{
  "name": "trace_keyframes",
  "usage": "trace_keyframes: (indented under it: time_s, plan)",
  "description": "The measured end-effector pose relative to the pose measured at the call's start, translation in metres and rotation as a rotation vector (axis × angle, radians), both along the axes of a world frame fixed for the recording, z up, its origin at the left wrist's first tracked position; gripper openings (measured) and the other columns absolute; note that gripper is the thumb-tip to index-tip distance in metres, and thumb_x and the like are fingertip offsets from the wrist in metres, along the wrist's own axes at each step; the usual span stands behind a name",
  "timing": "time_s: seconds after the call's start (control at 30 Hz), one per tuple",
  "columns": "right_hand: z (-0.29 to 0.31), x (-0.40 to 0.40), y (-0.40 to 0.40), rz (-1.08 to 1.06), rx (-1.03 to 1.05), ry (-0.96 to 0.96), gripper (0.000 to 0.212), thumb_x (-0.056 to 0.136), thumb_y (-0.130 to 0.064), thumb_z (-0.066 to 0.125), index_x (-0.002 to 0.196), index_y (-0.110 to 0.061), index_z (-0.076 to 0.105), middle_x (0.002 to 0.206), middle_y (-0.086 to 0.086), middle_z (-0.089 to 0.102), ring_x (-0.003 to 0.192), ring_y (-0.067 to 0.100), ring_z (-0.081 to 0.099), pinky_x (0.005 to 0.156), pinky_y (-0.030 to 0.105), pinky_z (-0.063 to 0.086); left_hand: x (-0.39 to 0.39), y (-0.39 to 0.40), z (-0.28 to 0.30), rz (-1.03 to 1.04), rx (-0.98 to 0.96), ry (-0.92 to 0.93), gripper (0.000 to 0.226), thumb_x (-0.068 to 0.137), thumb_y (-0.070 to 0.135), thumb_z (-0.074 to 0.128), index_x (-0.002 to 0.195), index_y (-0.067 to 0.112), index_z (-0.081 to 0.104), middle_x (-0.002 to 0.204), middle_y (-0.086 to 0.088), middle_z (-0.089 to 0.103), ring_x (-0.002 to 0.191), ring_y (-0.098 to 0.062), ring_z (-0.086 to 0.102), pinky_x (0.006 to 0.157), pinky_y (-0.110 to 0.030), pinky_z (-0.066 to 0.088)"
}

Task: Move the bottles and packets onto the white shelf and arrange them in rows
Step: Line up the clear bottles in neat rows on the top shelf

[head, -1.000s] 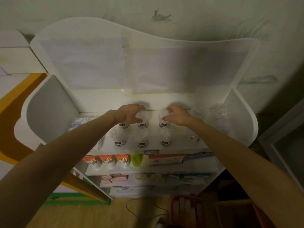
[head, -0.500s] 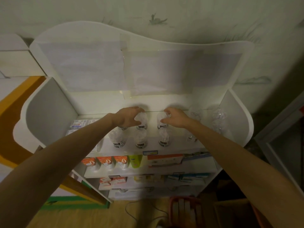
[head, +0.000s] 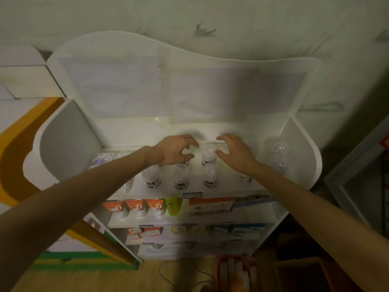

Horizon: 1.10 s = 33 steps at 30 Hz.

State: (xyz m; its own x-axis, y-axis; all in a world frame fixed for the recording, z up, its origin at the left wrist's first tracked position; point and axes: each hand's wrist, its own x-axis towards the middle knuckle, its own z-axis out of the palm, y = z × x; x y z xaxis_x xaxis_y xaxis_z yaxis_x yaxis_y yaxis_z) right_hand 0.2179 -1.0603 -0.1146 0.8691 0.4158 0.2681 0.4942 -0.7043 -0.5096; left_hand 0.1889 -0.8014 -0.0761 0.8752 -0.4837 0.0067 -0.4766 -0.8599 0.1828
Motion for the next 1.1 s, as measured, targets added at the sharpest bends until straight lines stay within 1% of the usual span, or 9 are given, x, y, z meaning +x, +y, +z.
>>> trace_keyframes:
  time_s: [0.17,0.23,0.37,0.43,0.53,0.63,0.83,1.03,1.1]
  plan:
    - [0.004,-0.003,-0.021,-0.054,-0.015,-0.015,0.042,0.092,-0.033,0.063,0.132,-0.022,0.054,0.138,0.001,0.053,0.127,0.02,0.047,0.104,0.04,0.042,0.0,-0.038,-0.004,-0.104,0.044,-0.013,0.042,0.093,0.045,0.058,0.131,0.027,0.055,0.133,0.009,0.053,0.106,-0.014,0.061,0.081,-0.029,0.048]
    - [0.007,-0.003,-0.035,-0.086,-0.018,-0.011,0.043,0.092,-0.034,0.062,0.133,-0.023,0.053,0.138,0.0,0.052,0.126,0.021,0.046,0.105,0.041,0.041,0.003,-0.052,-0.003,-0.135,0.045,-0.008,0.042,0.093,0.047,0.057,0.131,0.029,0.055,0.133,0.01,0.052,0.105,-0.013,0.061,0.08,-0.027,0.046]
    - [0.014,-0.006,-0.068,-0.166,-0.027,0.0,0.044,0.094,-0.035,0.061,0.135,-0.023,0.052,0.139,0.001,0.051,0.126,0.021,0.046,0.107,0.038,0.039,0.013,-0.079,-0.001,-0.17,0.046,0.012,0.044,0.093,0.049,0.056,0.133,0.03,0.054,0.134,0.01,0.051,0.107,-0.011,0.061,0.084,-0.03,0.049]
    - [0.017,-0.009,-0.085,-0.199,-0.037,-0.005,0.044,0.095,-0.035,0.061,0.136,-0.021,0.052,0.14,0.002,0.051,0.127,0.021,0.046,0.106,0.033,0.037,0.018,-0.093,-0.001,-0.18,0.06,0.006,0.044,0.094,0.049,0.056,0.134,0.03,0.053,0.134,0.009,0.051,0.107,-0.012,0.061,0.086,-0.032,0.05]
    - [0.02,-0.014,-0.108,-0.241,-0.073,-0.004,0.046,0.096,-0.035,0.06,0.138,-0.02,0.051,0.141,0.002,0.051,0.128,0.021,0.045,0.106,0.033,0.037,0.025,-0.113,-0.004,-0.175,0.076,-0.01,0.049,0.094,0.05,0.055,0.137,0.028,0.051,0.137,0.008,0.051,0.108,-0.015,0.062,0.087,-0.033,0.051]
    - [0.021,-0.018,-0.127,-0.278,-0.119,0.029,0.049,0.095,-0.035,0.06,0.14,-0.019,0.05,0.142,0.004,0.051,0.129,0.023,0.044,0.104,0.034,0.037,0.03,-0.13,-0.009,-0.154,0.067,-0.012,0.057,0.094,0.052,0.054,0.143,0.024,0.045,0.139,0.004,0.052,0.111,-0.018,0.061,0.088,-0.03,0.047]
    - [0.02,-0.027,-0.149,-0.301,-0.198,0.077,0.053,0.092,-0.034,0.061,0.141,-0.019,0.048,0.141,0.003,0.051,0.128,0.022,0.045,0.104,0.033,0.038,0.034,-0.157,-0.02,-0.117,0.083,0.056,0.073,0.088,0.065,0.056,0.146,0.023,0.041,0.141,0.004,0.052,0.114,-0.02,0.059,0.092,-0.033,0.047]
    - [0.013,-0.029,-0.159,-0.291,-0.261,0.18,0.059,0.087,-0.033,0.067,0.142,-0.023,0.046,0.143,0.001,0.049,0.13,0.021,0.044,0.109,0.038,0.039,0.033,-0.171,-0.026,-0.117,0.105,0.083,0.077,0.087,0.066,0.057,0.148,0.023,0.038,0.143,0.001,0.049,0.121,-0.023,0.055,0.094,-0.034,0.043]
    - [0.011,-0.029,-0.16,-0.292,-0.256,0.179,0.059,0.086,-0.03,0.069,0.141,-0.024,0.047,0.143,0.0,0.049,0.13,0.021,0.044,0.109,0.039,0.039,0.033,-0.173,-0.029,-0.109,0.096,0.083,0.076,0.087,0.064,0.058,0.148,0.022,0.038,0.142,0.001,0.051,0.121,-0.023,0.055,0.094,-0.034,0.043]
